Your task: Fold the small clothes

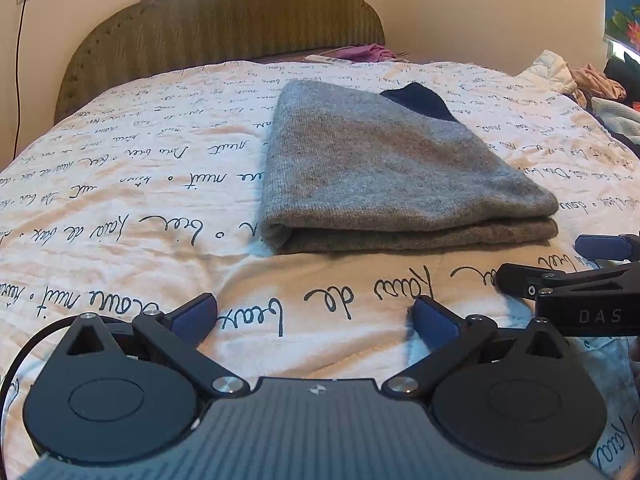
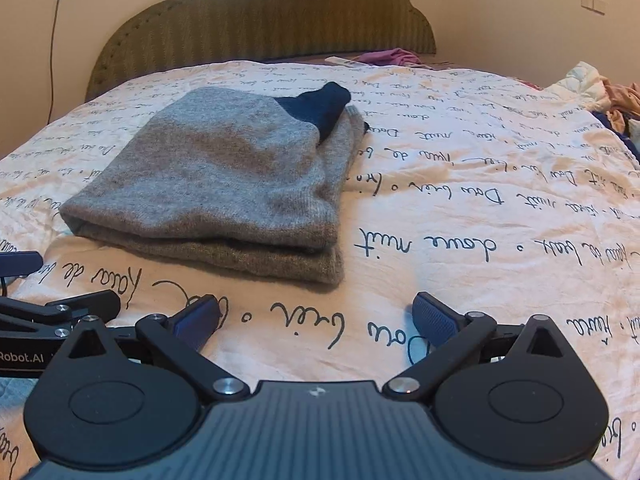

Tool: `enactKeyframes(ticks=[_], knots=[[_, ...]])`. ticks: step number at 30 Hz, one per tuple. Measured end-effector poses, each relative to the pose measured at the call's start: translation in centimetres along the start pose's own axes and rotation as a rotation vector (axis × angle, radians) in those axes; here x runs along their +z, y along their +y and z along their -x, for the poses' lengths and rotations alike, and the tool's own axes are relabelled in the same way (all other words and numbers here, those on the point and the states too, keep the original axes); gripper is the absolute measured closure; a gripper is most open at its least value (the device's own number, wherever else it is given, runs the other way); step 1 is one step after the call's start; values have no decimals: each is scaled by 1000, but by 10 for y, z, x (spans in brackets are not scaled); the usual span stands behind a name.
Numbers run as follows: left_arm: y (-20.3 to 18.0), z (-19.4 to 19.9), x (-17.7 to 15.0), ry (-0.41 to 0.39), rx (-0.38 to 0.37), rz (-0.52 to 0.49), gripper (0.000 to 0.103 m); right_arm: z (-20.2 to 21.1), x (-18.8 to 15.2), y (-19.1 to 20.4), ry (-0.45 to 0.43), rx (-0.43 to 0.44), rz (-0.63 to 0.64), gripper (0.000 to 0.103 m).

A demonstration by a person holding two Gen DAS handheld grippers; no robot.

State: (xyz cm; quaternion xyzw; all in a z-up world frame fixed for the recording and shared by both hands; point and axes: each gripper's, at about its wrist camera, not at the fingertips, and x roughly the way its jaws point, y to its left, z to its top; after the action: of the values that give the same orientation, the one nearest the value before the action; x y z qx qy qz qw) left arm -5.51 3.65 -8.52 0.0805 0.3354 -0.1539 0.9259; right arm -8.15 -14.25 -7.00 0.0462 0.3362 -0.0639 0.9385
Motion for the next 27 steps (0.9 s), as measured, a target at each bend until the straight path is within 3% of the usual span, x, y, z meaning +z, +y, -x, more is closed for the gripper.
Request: enactKeyframes(ticks=[8, 11, 14, 27], knots=[[9, -12, 22, 75, 44, 70, 0, -7, 21, -4, 33, -116, -26, 0], [12, -20, 27, 79, 56, 71, 0, -15, 18, -11, 45, -89, -67, 0], [12, -24, 23, 48, 61, 64, 0, -11, 8, -15, -9, -70, -100, 0], [11, -25, 21, 31, 48, 64, 0, -12, 10, -17, 3, -59, -96, 0]])
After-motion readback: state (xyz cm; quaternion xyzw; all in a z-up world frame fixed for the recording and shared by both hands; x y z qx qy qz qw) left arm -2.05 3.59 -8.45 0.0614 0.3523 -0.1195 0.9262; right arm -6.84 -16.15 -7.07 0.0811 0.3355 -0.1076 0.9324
